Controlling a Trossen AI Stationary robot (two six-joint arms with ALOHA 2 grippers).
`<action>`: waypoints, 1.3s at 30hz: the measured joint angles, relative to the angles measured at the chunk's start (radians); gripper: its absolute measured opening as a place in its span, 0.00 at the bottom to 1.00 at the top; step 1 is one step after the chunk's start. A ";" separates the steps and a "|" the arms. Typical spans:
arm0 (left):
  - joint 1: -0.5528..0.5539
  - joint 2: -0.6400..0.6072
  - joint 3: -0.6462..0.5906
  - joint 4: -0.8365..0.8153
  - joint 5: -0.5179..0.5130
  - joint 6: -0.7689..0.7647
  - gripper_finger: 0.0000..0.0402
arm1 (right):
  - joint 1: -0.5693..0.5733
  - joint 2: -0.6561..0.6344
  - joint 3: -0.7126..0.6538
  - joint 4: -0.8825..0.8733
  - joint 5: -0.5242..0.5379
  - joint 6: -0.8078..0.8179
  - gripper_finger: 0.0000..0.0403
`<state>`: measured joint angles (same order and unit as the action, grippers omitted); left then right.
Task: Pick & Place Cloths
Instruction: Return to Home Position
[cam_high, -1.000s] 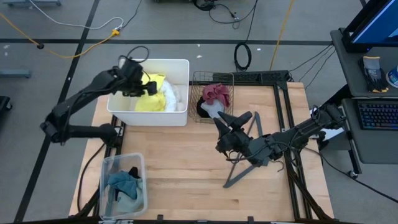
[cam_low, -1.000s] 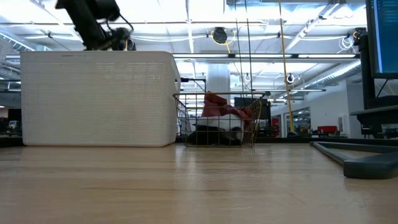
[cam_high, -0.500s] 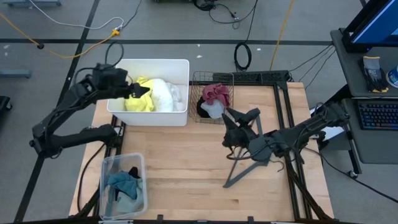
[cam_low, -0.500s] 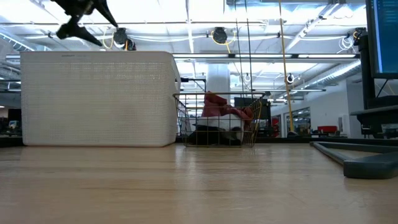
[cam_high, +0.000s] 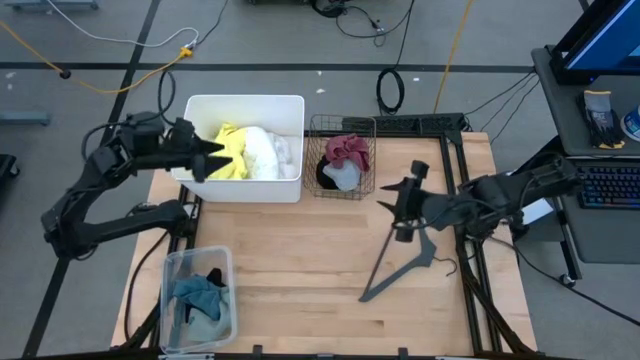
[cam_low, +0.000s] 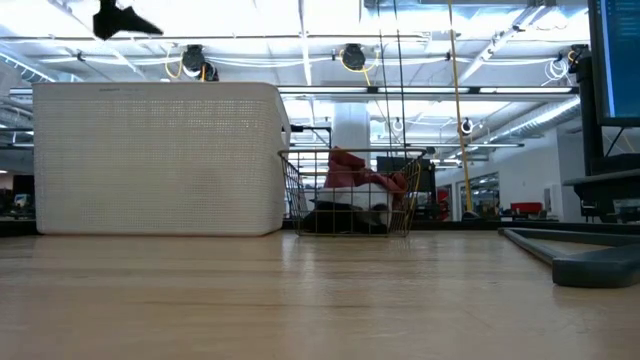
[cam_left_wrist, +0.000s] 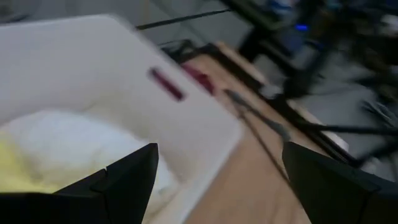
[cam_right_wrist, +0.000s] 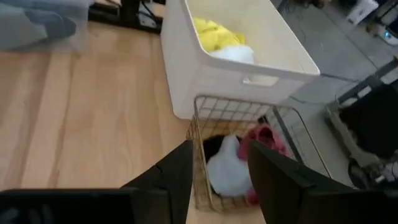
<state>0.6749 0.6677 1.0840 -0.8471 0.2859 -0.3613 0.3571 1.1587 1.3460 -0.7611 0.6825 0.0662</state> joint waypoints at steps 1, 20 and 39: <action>-0.011 -0.007 0.000 0.013 0.030 0.025 0.86 | -0.004 -0.011 0.000 -0.024 -0.006 0.010 0.35; -0.460 0.013 0.000 0.270 -0.047 0.085 0.86 | -0.009 -0.146 0.000 -0.094 -0.004 -0.065 0.35; -0.910 -0.010 -0.161 0.512 -0.317 0.188 0.86 | -0.009 -0.322 -0.185 -0.079 -0.021 0.157 0.35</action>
<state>-0.2350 0.6580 0.9228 -0.3350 -0.0316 -0.1736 0.3485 0.8370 1.1614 -0.8399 0.6612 0.2235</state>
